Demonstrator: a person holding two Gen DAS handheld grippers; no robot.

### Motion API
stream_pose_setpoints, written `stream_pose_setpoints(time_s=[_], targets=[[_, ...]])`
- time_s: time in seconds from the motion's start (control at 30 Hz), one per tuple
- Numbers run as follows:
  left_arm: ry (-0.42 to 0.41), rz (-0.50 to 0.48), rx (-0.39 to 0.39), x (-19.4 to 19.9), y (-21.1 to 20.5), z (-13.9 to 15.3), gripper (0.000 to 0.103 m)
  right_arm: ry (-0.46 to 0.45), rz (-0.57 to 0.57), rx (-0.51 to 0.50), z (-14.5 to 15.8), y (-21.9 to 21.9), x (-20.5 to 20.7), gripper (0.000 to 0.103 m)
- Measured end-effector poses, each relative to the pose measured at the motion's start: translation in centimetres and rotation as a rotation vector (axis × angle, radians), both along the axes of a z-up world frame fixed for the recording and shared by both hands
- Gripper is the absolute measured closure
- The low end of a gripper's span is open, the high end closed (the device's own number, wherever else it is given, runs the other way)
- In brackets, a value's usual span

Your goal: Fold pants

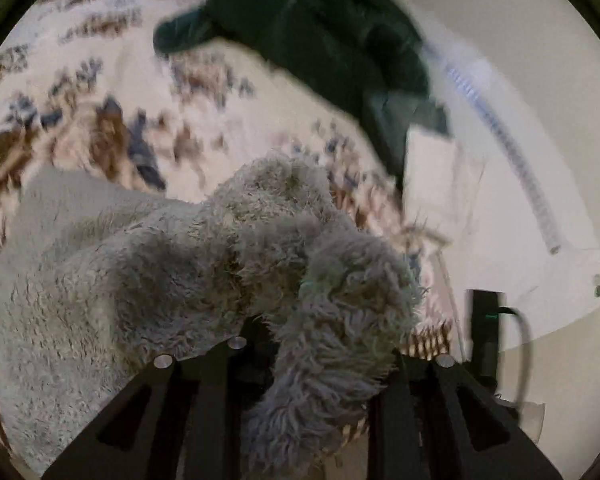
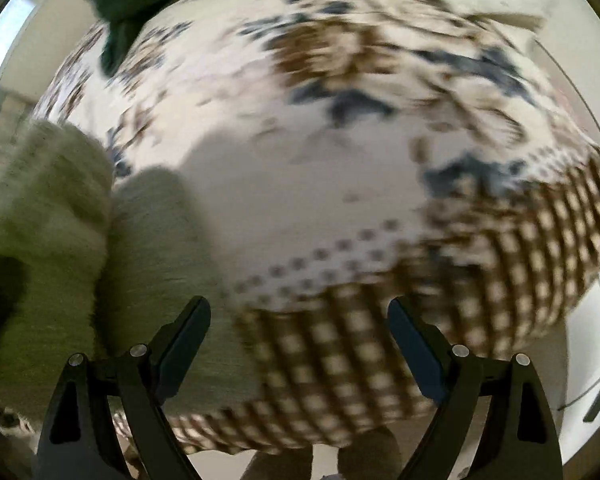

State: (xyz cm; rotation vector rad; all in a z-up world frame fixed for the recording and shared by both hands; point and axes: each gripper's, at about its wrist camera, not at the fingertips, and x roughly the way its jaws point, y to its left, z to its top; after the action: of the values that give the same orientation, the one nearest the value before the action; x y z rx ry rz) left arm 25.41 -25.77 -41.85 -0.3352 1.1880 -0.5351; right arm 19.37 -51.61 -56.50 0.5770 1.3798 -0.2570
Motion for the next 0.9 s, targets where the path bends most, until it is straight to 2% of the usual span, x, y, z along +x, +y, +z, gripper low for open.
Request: stream_pose_setpoints(time_s=[0.03,0.07,0.1,0.13,0.17,0.2,0.37,0.43,0.5,0.63,0.7,0.77,0.83,0.87,0.9], targets=[[0.026,-0.009,0.018,0.0,-0.9,-0.2,0.078,0.003,-0.017,0.002,-0.1,-1.2,-0.7,0.011],[0.032,-0.012,0.03,-0.1,-1.4,-0.2,0.069,0.004,-0.028,0.004,-0.1,-1.8,-1.1,0.011],[0.027,-0.019,0.043,-0.2,-2.0,0.1,0.05,0.005,-0.042,0.008,-0.2,-2.5,-1.4,0.011],[0.016,-0.026,0.046,-0.4,-2.4,0.6,0.036,0.003,-0.057,0.019,-0.4,-3.2,-1.8,0.011],[0.007,-0.036,0.032,-0.6,-2.5,1.1,0.014,0.001,-0.071,0.033,-0.6,-3.6,-2.1,0.011],[0.003,-0.043,0.016,-0.9,-2.6,1.7,0.011,-0.003,-0.09,0.056,-0.7,-4.0,-2.4,0.011],[-0.005,-0.028,0.048,-1.0,-0.7,3.3,0.011,-0.041,-0.139,0.209,-1.4,-3.1,-2.3,0.009],[0.0,0.019,0.092,-0.1,2.4,3.1,0.011,-0.065,-0.132,0.289,-1.8,-2.0,-1.3,0.003],[0.012,0.078,0.156,0.7,5.9,2.8,0.011,-0.08,-0.108,0.349,-2.2,-0.7,-0.1,0.003],[0.08,0.212,0.273,2.6,13.2,0.1,0.011,-0.064,-0.056,0.458,-4.8,2.1,2.9,0.003],[0.123,0.269,0.299,3.5,15.8,-2.1,0.011,-0.014,-0.022,0.492,-6.9,3.7,4.4,0.003],[0.172,0.287,0.289,4.2,17.2,-4.2,0.011,0.028,-0.002,0.514,-8.1,4.9,5.1,0.006],[0.21,0.299,0.277,4.5,17.8,-6.1,0.011,0.004,0.012,0.499,-7.5,5.7,5.2,0.047],[0.228,0.297,0.271,4.5,18.0,-7.0,0.011,-0.016,0.026,0.461,-6.7,5.9,5.2,0.052],[0.245,0.296,0.266,4.3,18.1,-8.0,0.011,-0.06,0.023,0.437,-5.3,5.8,5.1,0.064]])
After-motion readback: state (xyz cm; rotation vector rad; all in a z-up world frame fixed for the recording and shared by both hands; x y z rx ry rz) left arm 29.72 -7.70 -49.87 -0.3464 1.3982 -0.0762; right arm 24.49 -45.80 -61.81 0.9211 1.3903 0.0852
